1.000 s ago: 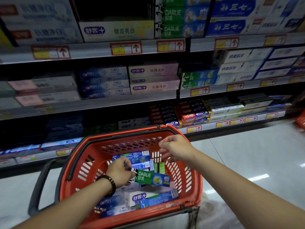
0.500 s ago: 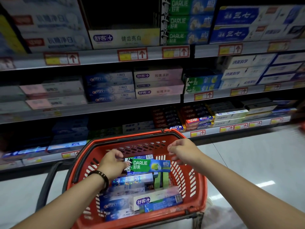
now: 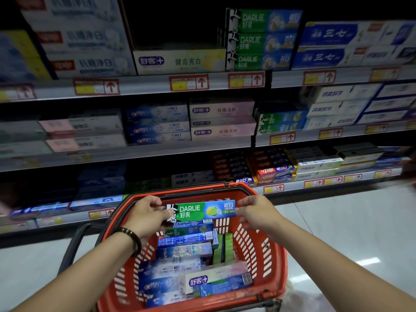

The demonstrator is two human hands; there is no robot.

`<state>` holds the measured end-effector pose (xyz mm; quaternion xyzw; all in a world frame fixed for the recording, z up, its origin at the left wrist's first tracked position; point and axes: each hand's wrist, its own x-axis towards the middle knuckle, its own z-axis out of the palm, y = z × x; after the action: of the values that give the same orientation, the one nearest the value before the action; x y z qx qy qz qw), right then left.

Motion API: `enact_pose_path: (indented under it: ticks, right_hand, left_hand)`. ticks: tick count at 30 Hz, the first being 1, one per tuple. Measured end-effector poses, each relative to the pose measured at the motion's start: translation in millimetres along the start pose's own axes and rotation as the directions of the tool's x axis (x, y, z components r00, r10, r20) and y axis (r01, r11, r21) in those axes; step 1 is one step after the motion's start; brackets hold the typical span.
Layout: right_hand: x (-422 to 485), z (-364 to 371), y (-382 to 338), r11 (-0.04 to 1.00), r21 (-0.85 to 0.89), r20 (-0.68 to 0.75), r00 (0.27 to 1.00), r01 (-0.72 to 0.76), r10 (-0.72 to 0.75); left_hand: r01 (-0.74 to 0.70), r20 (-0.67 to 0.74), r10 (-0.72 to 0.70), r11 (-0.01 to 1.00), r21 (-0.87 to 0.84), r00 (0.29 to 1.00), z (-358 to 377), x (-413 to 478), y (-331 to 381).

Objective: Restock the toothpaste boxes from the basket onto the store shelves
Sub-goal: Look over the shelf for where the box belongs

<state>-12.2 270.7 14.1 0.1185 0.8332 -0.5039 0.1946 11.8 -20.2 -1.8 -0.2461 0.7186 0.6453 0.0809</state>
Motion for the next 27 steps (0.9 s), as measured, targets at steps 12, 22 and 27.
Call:
enact_pose_path:
  ticks: [12, 22, 27]
  right_hand:
    - [8, -1, -2, 0.955, 0.272, -0.038, 0.993, 0.118, -0.112]
    - [-2, -1, -13, 0.92, 0.331, -0.14, 0.975, 0.209, -0.171]
    - [0, -1, -14, 0.904, 0.366, -0.187, 0.969, 0.223, -0.163]
  left_hand:
    - [-0.055, 0.014, 0.058, 0.988, -0.144, 0.998, -6, -8, 21]
    - [-0.105, -0.046, 0.096, 0.956, -0.274, 0.994, -1, -18, 36]
    - [-0.135, -0.067, 0.121, 0.95, -0.282, 0.99, 2, -21, 37]
